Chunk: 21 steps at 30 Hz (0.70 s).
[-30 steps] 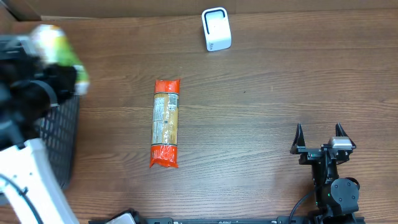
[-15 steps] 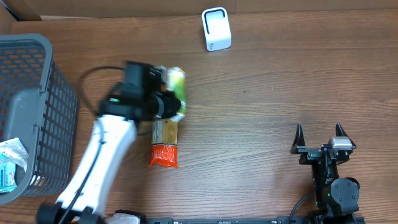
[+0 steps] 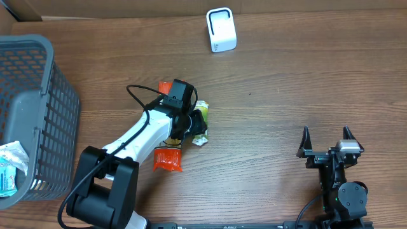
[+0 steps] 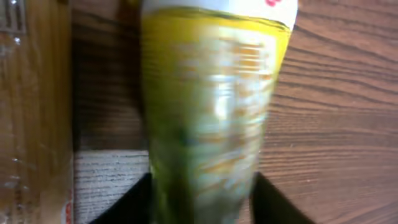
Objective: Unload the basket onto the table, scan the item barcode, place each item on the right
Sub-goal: 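Set the green tea pouch beside the spaghetti pack and release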
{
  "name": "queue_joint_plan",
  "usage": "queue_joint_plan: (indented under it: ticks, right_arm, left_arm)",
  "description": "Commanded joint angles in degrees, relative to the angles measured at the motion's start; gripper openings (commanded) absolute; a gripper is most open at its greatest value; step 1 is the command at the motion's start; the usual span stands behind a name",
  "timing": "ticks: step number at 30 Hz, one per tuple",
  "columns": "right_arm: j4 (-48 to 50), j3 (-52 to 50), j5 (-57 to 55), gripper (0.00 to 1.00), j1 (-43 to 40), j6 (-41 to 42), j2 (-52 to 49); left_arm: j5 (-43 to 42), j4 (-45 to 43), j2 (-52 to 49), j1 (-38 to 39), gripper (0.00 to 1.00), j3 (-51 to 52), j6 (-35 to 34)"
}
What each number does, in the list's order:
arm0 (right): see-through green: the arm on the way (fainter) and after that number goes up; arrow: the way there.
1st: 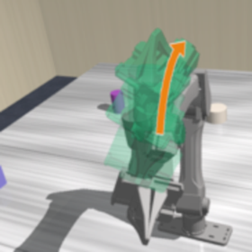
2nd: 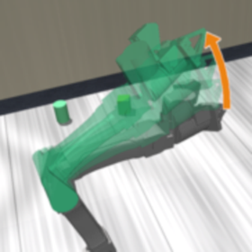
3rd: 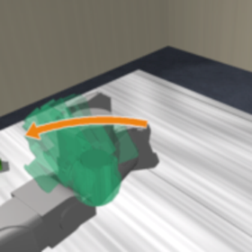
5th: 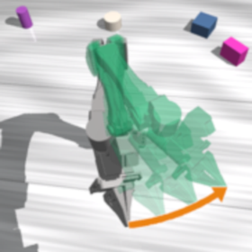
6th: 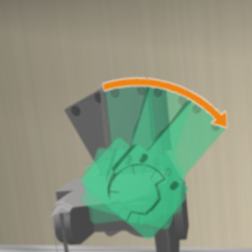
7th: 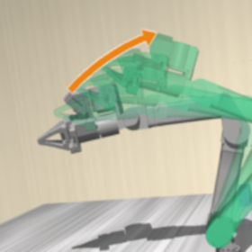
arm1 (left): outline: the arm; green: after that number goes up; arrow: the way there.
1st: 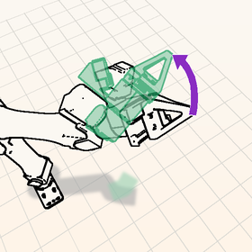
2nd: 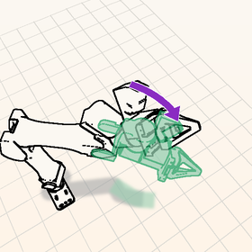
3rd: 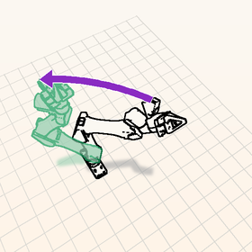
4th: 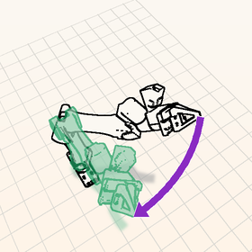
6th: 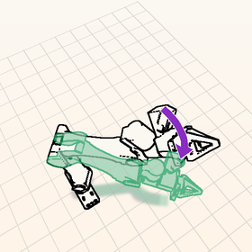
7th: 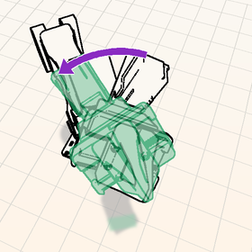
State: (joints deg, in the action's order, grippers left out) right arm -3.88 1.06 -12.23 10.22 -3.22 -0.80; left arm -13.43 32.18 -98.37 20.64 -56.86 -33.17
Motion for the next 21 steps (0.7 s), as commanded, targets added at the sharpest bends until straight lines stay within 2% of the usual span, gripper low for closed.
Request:
queue_joint_plan:
  ticks: [1, 7, 11, 12, 16, 21]
  right_arm:
    - [0.4, -0.6, -0.1, 1.00, 0.3, -0.2, 0.5]
    - [0.4, -0.6, -0.1, 1.00, 0.3, -0.2, 0.5]
    - [0.4, -0.6, -0.1, 1.00, 0.3, -0.2, 0.5]
    - [0.4, -0.6, -0.1, 1.00, 0.3, -0.2, 0.5]
    - [0.4, -0.6, -0.1, 1.00, 0.3, -0.2, 0.5]
    - [0.4, -0.6, -0.1, 1.00, 0.3, -0.2, 0.5]
  left_arm:
    - [-0.1, 1.9, 2.8, 0.0, 0.55, -2.4, -1.1]
    - [1.9, 11.7, 9.5, -0.9, 0.57, -11.7, 1.2]
    - [3.1, 22.4, 16.1, -4.4, 0.67, -22.2, 4.5]
    - [3.1, 28.0, 19.0, -7.6, 0.70, -27.0, 6.1]
    - [6.0, 39.8, 25.0, -18.2, 0.70, -36.2, 9.7]
    - [11.5, 45.7, 31.9, -35.0, 0.81, -40.9, 14.1]
